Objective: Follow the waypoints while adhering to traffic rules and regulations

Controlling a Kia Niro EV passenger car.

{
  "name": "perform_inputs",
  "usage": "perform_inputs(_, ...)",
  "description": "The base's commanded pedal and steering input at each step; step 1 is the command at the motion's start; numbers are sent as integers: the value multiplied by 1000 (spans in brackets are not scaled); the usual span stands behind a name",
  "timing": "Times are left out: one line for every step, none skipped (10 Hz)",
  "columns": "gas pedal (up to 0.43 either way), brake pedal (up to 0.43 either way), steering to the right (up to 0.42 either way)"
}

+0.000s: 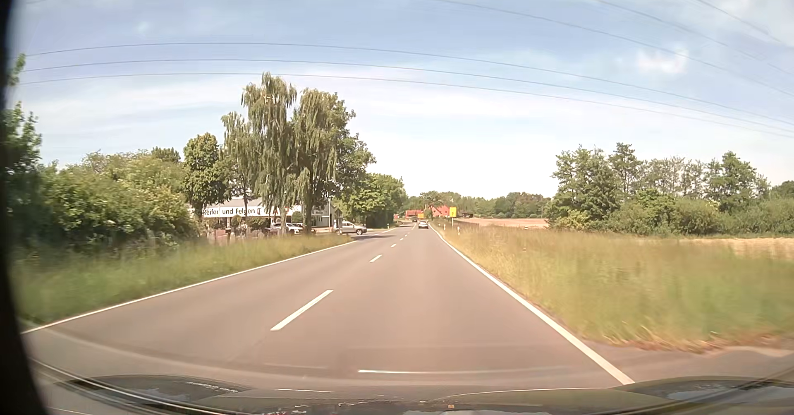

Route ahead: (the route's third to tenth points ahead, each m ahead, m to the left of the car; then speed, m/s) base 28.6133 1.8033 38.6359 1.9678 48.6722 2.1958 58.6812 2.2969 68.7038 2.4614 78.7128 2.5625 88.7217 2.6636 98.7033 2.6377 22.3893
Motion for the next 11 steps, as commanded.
perform_inputs(110,0,-1)
perform_inputs(118,0,-1)
perform_inputs(118,0,0)
perform_inputs(130,0,0)
perform_inputs(130,0,0)
perform_inputs(130,0,0)
perform_inputs(130,0,0)
perform_inputs(130,0,0)
perform_inputs(130,0,0)
perform_inputs(130,0,0)
perform_inputs(130,0,0)
